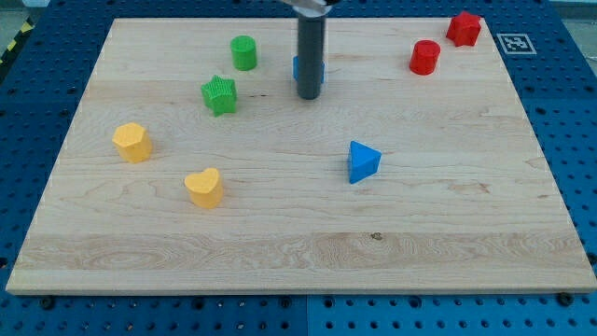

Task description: Move the blue cube towards the top center of the board

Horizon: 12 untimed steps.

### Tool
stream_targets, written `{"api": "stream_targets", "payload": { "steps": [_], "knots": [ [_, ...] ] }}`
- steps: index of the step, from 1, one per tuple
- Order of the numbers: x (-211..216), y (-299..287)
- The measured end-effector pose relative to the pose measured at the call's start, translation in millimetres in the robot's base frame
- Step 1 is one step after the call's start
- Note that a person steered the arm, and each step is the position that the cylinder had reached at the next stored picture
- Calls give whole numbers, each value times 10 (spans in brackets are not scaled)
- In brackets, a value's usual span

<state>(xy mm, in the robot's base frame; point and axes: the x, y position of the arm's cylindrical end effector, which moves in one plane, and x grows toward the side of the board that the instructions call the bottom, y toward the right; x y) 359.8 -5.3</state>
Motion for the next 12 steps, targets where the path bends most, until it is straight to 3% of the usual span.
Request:
{"api": "stream_targets", "payload": {
  "steps": [3, 5, 6, 8, 10, 12],
  "knots": [
    [-495, 90],
    [-182, 440],
    [-692, 442],
    [-545, 367],
    [-1006, 353],
    [36, 508]
  ]
}}
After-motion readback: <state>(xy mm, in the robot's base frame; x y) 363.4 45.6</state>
